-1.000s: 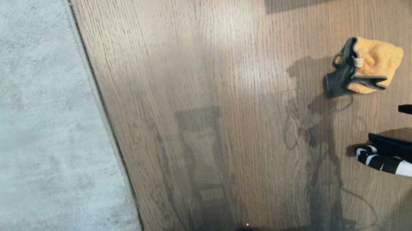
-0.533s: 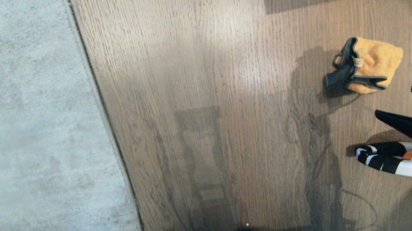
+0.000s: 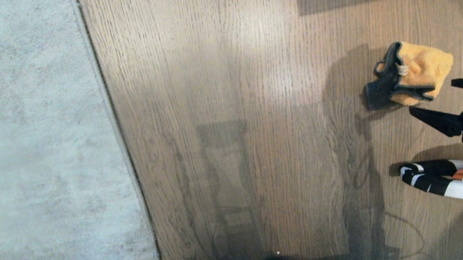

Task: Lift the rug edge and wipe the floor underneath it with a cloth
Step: Pick up the rag

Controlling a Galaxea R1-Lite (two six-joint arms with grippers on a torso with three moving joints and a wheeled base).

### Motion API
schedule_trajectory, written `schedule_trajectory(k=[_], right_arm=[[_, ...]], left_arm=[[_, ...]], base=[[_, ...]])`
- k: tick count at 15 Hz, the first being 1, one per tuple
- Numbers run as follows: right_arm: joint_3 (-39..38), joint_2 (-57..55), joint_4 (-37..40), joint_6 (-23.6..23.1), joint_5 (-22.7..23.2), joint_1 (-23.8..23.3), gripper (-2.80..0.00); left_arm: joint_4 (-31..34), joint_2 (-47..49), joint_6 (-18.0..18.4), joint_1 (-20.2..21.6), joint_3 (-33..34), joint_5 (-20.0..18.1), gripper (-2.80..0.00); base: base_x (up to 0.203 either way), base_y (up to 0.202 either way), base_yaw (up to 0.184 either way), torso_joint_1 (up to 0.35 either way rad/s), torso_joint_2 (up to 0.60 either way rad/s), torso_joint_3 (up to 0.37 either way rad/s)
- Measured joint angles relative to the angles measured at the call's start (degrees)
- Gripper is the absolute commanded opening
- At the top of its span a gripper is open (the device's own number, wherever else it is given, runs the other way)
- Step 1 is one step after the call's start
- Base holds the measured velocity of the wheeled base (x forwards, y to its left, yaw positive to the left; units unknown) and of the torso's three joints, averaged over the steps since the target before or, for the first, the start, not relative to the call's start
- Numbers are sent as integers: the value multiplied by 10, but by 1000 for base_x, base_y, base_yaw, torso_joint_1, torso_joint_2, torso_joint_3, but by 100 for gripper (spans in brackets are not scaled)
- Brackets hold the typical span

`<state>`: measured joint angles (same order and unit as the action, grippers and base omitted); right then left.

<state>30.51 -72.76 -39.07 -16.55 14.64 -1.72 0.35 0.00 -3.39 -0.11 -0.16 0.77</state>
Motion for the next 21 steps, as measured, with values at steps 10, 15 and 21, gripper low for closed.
schedule_trajectory(k=[10, 15, 21], right_arm=[[48, -130, -116, -58, -36, -99, 0], [54, -188, -192, -57, -34, -112, 0], [57, -237, -233, -55, -30, -109, 0]], left_arm=[[0, 0, 0, 0, 0, 0, -280], [0, 0, 0, 0, 0, 0, -280], [0, 0, 0, 0, 0, 0, -280]], base=[[0, 0, 0, 0, 0, 0], [0, 0, 0, 0, 0, 0], [0, 0, 0, 0, 0, 0]])
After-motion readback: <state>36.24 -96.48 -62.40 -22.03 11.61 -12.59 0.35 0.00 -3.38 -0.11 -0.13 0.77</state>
